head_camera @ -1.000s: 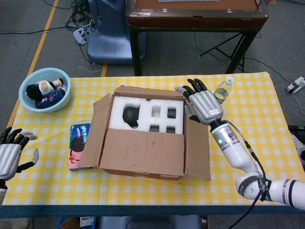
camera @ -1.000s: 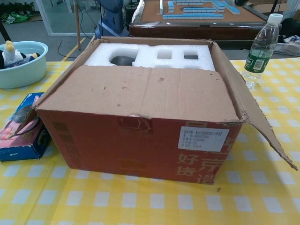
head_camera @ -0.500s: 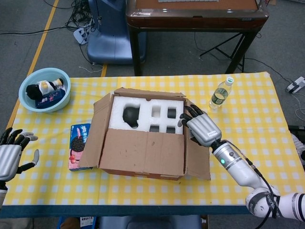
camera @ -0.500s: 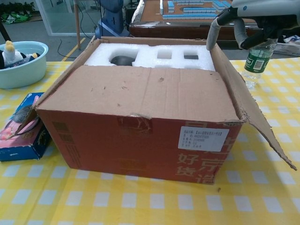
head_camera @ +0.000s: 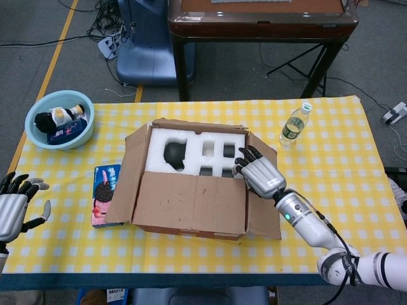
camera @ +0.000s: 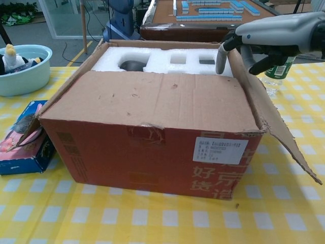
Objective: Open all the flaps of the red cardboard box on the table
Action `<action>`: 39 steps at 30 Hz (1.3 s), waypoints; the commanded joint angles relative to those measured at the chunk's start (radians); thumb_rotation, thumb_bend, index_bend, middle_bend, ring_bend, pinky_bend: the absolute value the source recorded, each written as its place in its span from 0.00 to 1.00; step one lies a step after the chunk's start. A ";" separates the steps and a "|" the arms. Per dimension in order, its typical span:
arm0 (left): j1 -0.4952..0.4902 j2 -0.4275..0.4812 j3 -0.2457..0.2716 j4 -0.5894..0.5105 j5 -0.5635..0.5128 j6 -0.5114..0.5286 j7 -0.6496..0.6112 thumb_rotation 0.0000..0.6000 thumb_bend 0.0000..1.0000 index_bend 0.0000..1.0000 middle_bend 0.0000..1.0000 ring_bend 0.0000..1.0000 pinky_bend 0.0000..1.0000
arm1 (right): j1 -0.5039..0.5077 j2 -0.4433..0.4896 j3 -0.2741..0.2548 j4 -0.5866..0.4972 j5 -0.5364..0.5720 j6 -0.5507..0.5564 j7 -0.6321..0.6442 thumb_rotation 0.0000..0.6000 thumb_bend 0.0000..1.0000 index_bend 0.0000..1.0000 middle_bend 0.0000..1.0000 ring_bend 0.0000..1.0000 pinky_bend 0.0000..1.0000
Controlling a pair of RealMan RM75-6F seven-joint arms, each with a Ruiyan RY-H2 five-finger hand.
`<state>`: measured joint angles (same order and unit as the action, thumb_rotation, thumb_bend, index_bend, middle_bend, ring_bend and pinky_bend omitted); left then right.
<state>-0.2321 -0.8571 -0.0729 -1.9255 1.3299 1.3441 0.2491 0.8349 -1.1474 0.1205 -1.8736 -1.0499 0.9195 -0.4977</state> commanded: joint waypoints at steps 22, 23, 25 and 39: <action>0.000 0.001 -0.002 -0.001 0.003 -0.007 0.001 0.42 0.51 0.39 0.24 0.11 0.00 | -0.065 0.067 -0.004 -0.090 -0.056 0.033 0.150 1.00 1.00 0.35 0.24 0.03 0.00; 0.000 0.001 -0.002 -0.003 0.004 -0.008 0.003 0.42 0.51 0.39 0.24 0.11 0.00 | -0.072 0.078 0.000 -0.100 -0.059 0.034 0.175 1.00 1.00 0.35 0.24 0.03 0.00; -0.002 0.000 -0.003 -0.005 0.005 -0.008 0.007 0.42 0.51 0.39 0.24 0.11 0.00 | -0.093 0.102 0.008 -0.123 -0.072 0.037 0.243 1.00 1.00 0.35 0.24 0.03 0.00; -0.014 -0.001 -0.007 -0.019 -0.001 -0.020 0.040 0.42 0.51 0.39 0.23 0.10 0.00 | -0.245 0.270 0.096 -0.233 -0.228 -0.046 1.078 1.00 1.00 0.35 0.24 0.03 0.00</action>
<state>-0.2455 -0.8577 -0.0800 -1.9440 1.3290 1.3242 0.2885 0.6497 -0.9486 0.1794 -2.0673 -1.2018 0.9223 0.3203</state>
